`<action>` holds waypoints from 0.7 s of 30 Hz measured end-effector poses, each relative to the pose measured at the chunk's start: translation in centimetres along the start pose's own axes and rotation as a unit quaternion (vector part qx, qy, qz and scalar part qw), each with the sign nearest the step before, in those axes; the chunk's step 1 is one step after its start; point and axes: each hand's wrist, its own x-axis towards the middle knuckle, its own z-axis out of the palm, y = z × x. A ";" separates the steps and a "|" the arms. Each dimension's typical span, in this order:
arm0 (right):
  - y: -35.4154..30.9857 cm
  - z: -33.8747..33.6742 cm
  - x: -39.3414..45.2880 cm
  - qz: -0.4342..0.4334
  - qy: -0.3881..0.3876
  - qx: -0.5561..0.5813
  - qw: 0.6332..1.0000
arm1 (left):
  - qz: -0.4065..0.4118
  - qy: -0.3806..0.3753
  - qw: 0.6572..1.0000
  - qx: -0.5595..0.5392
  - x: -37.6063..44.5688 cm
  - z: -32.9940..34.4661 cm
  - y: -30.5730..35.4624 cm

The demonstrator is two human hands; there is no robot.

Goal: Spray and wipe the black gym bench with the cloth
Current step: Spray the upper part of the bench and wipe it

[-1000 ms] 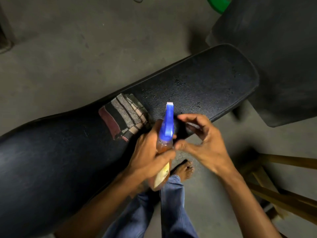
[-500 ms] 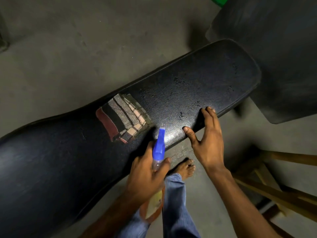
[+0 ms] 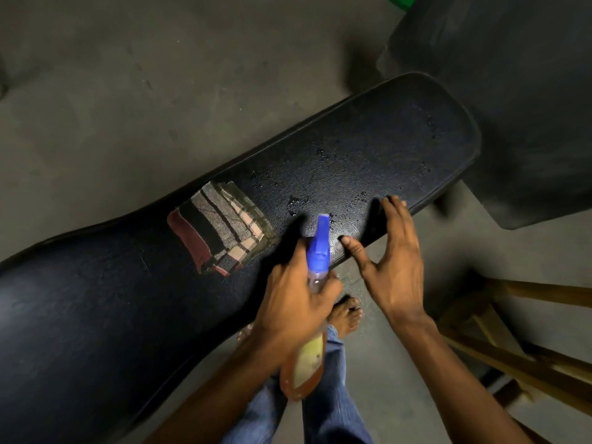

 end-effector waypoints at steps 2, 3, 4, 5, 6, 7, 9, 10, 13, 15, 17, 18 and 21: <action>0.9 -0.6 1.3 0.015 0.023 -0.003 1.000 | 0.020 -0.006 1.000 -0.007 1.2 0.5 1.8; 1.4 -0.8 2.0 0.027 0.020 -0.005 0.999 | 0.030 -0.012 0.999 -0.005 1.8 0.8 2.6; 1.7 -1.0 2.4 0.036 0.009 -0.009 0.999 | 0.038 -0.017 0.999 -0.002 2.3 1.1 3.4; 1.9 -1.2 2.7 0.038 -0.001 -0.014 0.999 | 0.041 -0.020 0.999 0.003 2.7 1.3 4.2; 2.2 -1.3 2.8 0.036 -0.008 -0.015 0.999 | 0.041 -0.020 0.999 0.006 3.2 1.5 4.9; 2.3 -1.4 2.7 0.032 -0.012 -0.009 0.999 | 0.041 -0.019 0.999 0.006 3.8 1.6 5.6; 2.5 -1.6 2.7 0.026 -0.011 0.011 1.000 | 0.048 -0.013 0.999 0.003 4.8 1.9 6.8; 2.7 -1.6 2.7 0.022 -0.009 0.020 1.000 | 0.054 -0.015 0.998 0.005 5.2 2.1 7.1; 2.8 -1.7 2.7 0.025 -0.015 0.045 0.999 | 0.069 -0.062 0.995 0.028 5.5 2.4 8.1; 2.7 -1.8 2.7 0.035 -0.013 0.060 0.997 | 0.078 -0.104 0.990 0.050 4.8 2.6 7.9; 2.7 -1.8 2.7 0.035 -0.007 0.064 0.997 | 0.085 -0.129 0.985 0.072 3.6 2.7 7.4; 2.7 -1.7 2.6 0.032 -0.006 0.060 0.998 | 0.081 -0.136 0.984 0.080 3.1 2.6 7.1; 3.0 -1.2 2.6 0.028 -0.007 0.046 0.999 | 0.057 -0.138 0.986 0.078 1.9 2.4 5.7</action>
